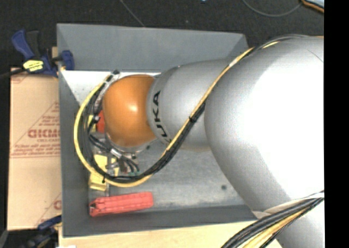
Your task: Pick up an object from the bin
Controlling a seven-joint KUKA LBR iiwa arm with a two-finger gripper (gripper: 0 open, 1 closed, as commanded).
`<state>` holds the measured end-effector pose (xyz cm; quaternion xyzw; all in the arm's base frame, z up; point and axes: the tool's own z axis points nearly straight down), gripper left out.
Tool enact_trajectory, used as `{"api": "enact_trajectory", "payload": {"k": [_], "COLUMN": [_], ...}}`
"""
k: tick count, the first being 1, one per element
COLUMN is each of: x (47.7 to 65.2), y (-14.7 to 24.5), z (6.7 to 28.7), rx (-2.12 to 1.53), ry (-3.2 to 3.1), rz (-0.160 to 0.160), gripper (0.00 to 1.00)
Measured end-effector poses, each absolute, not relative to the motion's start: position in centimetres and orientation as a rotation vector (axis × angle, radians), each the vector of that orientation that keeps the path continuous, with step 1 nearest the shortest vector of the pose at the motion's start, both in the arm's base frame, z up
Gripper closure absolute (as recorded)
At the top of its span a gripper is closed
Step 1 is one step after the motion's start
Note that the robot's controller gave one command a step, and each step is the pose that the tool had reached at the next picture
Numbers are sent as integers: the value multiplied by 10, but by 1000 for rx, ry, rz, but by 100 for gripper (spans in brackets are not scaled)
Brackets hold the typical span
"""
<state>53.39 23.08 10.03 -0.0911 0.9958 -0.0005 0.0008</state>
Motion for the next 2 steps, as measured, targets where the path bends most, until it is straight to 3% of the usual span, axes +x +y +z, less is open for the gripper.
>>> {"api": "enact_trajectory", "payload": {"k": [1,2], "x": [542,541], "y": [229,225], "z": [75,73], "rx": [-1219,-168], "ry": [2873,3134], "rz": [-5,-15], "gripper": [0,100]}}
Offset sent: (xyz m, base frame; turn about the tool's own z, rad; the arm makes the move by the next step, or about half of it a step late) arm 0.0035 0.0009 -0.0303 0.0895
